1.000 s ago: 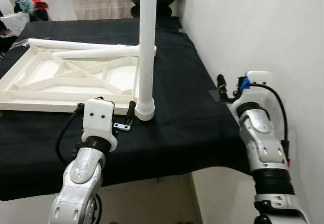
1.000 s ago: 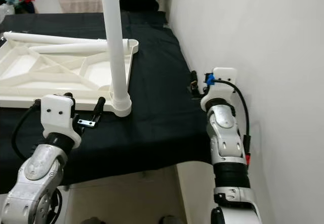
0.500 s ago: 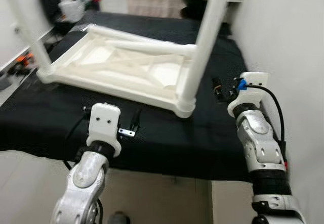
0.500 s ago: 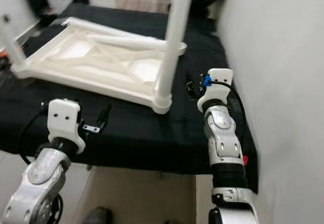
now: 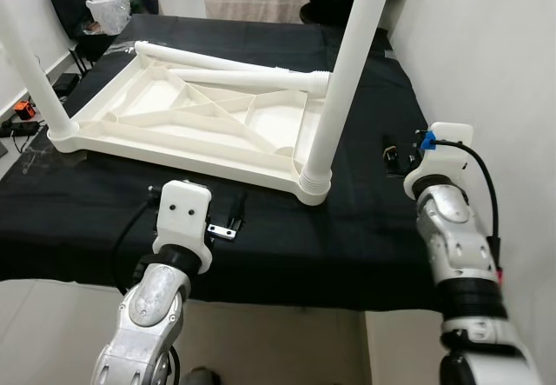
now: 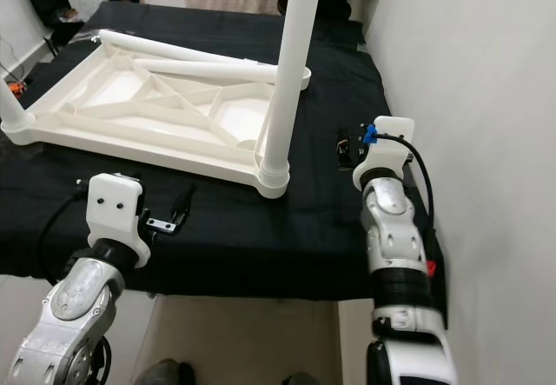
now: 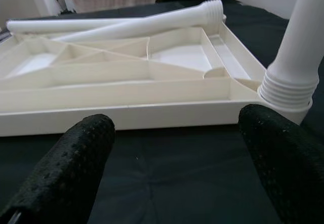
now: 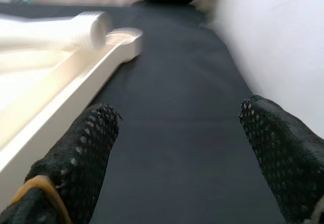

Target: Building children table

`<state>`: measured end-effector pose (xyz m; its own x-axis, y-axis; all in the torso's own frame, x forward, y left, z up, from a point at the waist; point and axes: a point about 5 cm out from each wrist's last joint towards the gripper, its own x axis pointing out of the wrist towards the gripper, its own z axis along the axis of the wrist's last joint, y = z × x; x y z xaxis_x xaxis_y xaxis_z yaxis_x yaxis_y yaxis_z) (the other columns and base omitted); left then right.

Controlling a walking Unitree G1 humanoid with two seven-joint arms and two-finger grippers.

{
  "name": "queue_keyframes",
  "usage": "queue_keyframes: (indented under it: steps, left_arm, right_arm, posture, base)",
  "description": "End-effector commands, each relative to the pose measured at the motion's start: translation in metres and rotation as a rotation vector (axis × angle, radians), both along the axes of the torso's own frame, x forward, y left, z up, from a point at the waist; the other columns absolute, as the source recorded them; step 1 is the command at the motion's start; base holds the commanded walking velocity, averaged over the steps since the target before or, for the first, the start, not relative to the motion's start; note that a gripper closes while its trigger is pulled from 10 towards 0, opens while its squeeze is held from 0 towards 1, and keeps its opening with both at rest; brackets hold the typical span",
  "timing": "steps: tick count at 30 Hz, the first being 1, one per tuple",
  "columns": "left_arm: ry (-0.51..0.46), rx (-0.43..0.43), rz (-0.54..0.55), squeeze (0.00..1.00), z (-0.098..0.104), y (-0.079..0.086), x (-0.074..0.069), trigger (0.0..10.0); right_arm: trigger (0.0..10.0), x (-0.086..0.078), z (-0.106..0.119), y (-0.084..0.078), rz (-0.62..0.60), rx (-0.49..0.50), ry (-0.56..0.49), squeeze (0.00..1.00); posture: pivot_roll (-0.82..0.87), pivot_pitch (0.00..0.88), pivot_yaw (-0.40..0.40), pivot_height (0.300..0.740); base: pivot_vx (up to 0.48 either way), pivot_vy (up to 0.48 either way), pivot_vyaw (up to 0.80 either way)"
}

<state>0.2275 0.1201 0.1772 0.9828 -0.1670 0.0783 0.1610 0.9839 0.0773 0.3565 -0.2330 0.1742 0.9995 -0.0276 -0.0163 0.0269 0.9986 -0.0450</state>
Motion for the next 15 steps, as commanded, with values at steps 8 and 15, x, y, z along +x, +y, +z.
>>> queue_keyframes:
  steps: [8, 15]
  left_arm:
    - [0.076, -0.001, -0.066, 0.00, -0.016, -0.006, -0.007, 10.0]
    - [0.086, 0.013, -0.107, 0.00, -0.019, -0.012, -0.009, 10.0]
  right_arm:
    - [10.0, 0.001, 0.003, -0.042, 0.016, -0.055, 0.046, 0.00]
    - [10.0, -0.008, 0.009, -0.069, 0.165, 0.009, 0.087, 0.00]
  posture:
    - [0.05, 0.138, -0.069, 0.740]
    - [0.05, 0.140, -0.071, 0.740]
  base:
    - [0.000, 0.000, 0.00]
    - [0.000, 0.000, 0.00]
